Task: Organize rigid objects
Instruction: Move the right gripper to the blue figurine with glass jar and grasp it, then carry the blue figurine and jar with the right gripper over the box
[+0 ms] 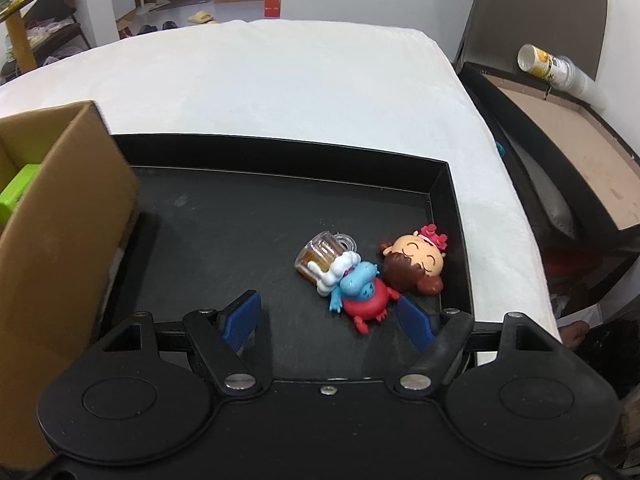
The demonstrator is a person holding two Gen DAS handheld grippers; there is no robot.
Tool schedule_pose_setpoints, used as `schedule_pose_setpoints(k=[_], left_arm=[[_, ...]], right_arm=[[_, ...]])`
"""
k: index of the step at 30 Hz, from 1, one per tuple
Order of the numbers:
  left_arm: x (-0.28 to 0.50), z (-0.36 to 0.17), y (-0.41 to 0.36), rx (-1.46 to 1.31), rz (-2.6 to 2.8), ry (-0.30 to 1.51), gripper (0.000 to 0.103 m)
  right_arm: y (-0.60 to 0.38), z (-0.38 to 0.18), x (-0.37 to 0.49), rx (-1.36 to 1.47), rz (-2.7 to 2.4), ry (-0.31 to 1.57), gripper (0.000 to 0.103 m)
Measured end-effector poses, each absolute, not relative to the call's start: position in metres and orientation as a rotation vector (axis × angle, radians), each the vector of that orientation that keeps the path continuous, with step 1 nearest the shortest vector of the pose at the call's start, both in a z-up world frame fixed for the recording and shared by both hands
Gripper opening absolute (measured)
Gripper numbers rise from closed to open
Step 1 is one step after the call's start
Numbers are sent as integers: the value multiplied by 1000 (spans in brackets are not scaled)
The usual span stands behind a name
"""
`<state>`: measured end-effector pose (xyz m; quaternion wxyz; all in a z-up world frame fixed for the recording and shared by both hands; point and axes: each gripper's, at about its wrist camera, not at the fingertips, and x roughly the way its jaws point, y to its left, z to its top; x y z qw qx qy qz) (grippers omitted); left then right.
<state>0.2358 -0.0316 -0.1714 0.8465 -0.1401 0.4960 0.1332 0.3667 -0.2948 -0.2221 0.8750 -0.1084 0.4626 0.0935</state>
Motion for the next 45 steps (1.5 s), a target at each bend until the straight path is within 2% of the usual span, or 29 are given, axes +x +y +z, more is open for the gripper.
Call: schedule_pose_setpoints(k=[7, 11, 24, 45], left_arm=[[236, -172, -31, -295, 282, 1047, 10], [236, -172, -31, -299, 281, 1047, 10], [234, -171, -32, -305, 278, 1043, 10], [233, -172, -31, -313, 263, 1037, 11]], right_arm=[[-290, -229, 377, -217, 204, 967, 75], [-291, -227, 377, -174, 227, 978, 59], [-285, -219, 336, -144, 241, 993, 58], [-267, -159, 310, -152, 313, 884, 58]])
